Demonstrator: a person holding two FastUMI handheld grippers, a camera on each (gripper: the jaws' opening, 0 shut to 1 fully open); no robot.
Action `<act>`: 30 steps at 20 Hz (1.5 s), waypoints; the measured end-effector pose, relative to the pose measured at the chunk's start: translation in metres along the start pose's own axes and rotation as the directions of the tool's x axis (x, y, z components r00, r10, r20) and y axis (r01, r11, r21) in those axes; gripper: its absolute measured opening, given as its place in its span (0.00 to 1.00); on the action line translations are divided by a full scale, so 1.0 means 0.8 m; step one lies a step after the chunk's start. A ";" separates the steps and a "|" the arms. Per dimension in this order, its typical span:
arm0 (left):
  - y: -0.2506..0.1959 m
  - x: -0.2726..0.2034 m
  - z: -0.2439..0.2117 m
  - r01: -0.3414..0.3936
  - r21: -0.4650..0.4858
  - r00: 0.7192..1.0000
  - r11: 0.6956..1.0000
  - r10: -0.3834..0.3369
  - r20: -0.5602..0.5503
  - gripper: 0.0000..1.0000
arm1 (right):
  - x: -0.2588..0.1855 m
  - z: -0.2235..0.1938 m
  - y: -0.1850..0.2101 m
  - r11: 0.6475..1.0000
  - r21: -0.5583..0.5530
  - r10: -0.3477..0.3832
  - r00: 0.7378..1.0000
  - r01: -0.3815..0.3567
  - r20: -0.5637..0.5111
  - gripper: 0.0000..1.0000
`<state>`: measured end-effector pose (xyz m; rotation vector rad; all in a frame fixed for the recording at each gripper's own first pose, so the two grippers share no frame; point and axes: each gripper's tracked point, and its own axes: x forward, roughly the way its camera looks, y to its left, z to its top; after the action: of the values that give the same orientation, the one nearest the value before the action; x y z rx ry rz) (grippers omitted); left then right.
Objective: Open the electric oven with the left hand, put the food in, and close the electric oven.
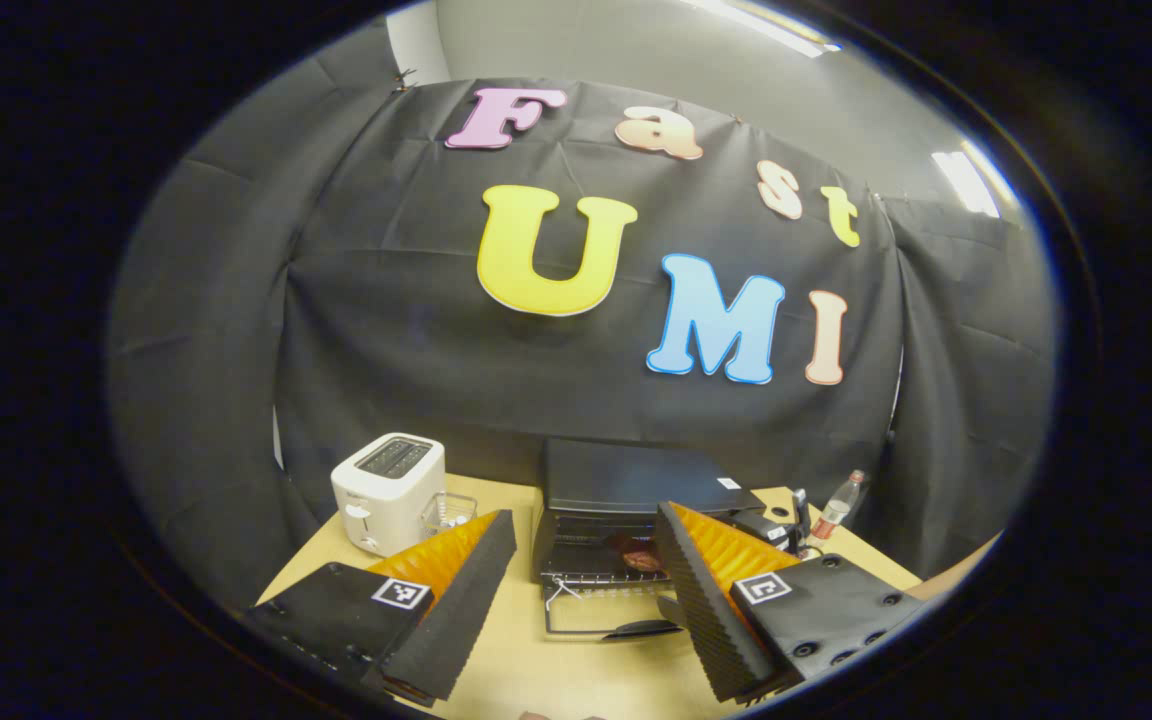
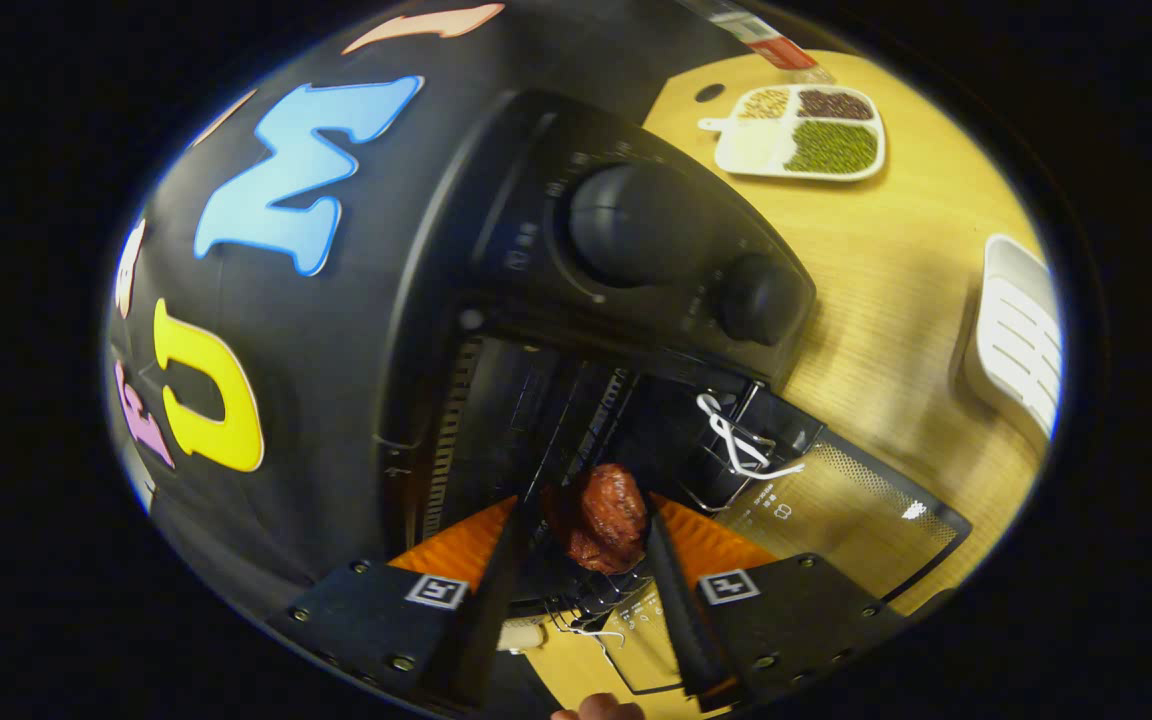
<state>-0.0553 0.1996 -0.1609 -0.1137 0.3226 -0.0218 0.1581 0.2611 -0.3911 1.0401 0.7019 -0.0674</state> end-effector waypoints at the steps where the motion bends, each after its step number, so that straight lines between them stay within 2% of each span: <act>1: -0.004 0.003 0.001 0.007 0.007 1.000 1.000 -0.007 0.002 0.95 | -0.008 0.002 0.000 0.998 -0.064 -0.022 1.000 0.022 0.002 0.87; 2: -0.007 0.004 -0.001 0.014 0.014 1.000 1.000 -0.014 0.001 0.95 | -0.020 0.005 -0.004 0.990 -0.126 -0.057 0.998 0.057 0.006 0.92; 3: -0.011 0.006 -0.003 0.021 0.019 1.000 1.000 -0.021 -0.003 0.99 | -0.029 0.008 -0.004 0.985 -0.158 -0.062 0.998 0.063 0.012 0.96; 5: -0.020 0.011 -0.012 0.032 0.026 0.999 0.999 -0.032 -0.019 0.99 | -0.053 0.013 -0.009 0.969 -0.224 -0.096 0.995 0.102 0.034 0.96; 7: -0.029 0.016 -0.025 0.041 0.037 0.998 0.998 -0.039 -0.043 0.99 | -0.088 0.036 -0.013 0.923 -0.359 -0.109 0.989 0.139 0.102 0.96; 8: -0.033 0.020 -0.033 0.043 0.044 0.998 0.998 -0.041 -0.054 0.95 | -0.107 0.048 -0.007 0.889 -0.433 -0.100 0.985 0.151 0.139 0.96; 9: -0.038 0.023 -0.040 0.045 0.050 0.997 0.998 -0.042 -0.066 0.99 | -0.126 0.060 -0.001 0.851 -0.500 -0.084 0.980 0.164 0.178 0.96; 13: -0.061 0.035 -0.067 0.052 0.067 0.993 0.996 -0.045 -0.112 0.95 | -0.213 0.116 0.043 0.721 -0.669 0.057 0.947 0.179 0.316 0.96; 14: -0.068 0.039 -0.077 0.055 0.072 0.990 0.996 -0.046 -0.130 0.99 | -0.234 0.129 0.054 0.695 -0.696 0.093 0.936 0.183 0.339 0.96; 16: -0.081 0.044 -0.098 0.060 0.073 0.985 0.995 -0.047 -0.167 0.99 | -0.277 0.155 0.075 0.650 -0.736 0.155 0.914 0.191 0.374 0.96; 17: -0.088 0.047 -0.108 0.061 0.070 0.982 0.996 -0.047 -0.184 0.95 | -0.295 0.165 0.082 0.630 -0.751 0.182 0.904 0.196 0.388 0.96; 18: -0.094 0.050 -0.117 0.063 0.068 0.979 0.996 -0.048 -0.200 0.99 | -0.308 0.174 0.087 0.616 -0.761 0.203 0.893 0.202 0.401 0.96; 21: -0.110 0.061 -0.153 0.059 0.080 0.963 0.995 -0.036 -0.267 0.99 | -0.351 0.203 0.103 0.586 -0.776 0.263 0.851 0.233 0.455 0.96; 22: -0.115 0.064 -0.165 0.059 0.083 0.956 0.995 -0.032 -0.292 0.95 | -0.368 0.210 0.105 0.581 -0.777 0.277 0.839 0.241 0.468 0.96; 24: -0.125 0.070 -0.193 0.062 0.081 0.936 0.995 -0.030 -0.351 0.99 | -0.392 0.228 0.115 0.570 -0.779 0.297 0.819 0.261 0.492 0.96; 25: -0.129 0.072 -0.207 0.061 0.078 0.925 0.995 -0.027 -0.379 0.95 | -0.406 0.237 0.123 0.565 -0.780 0.316 0.803 0.269 0.505 0.96; 27: -0.135 0.081 -0.241 0.055 0.073 0.894 0.996 -0.017 -0.447 0.95 | -0.435 0.252 0.134 0.555 -0.782 0.354 0.770 0.283 0.530 0.96; 29: -0.140 0.089 -0.280 0.037 0.061 0.848 0.997 0.001 -0.530 0.92 | -0.453 0.266 0.137 0.541 -0.787 0.369 0.758 0.295 0.538 0.96; 30: -0.140 0.091 -0.297 0.021 0.055 0.823 0.998 0.014 -0.568 0.99 | -0.458 0.271 0.136 0.535 -0.789 0.370 0.756 0.303 0.541 0.96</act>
<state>-0.0624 0.0597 -0.3949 -0.0464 0.9247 -0.0697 0.0202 0.0449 -0.0344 -0.0062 -0.0270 -0.0398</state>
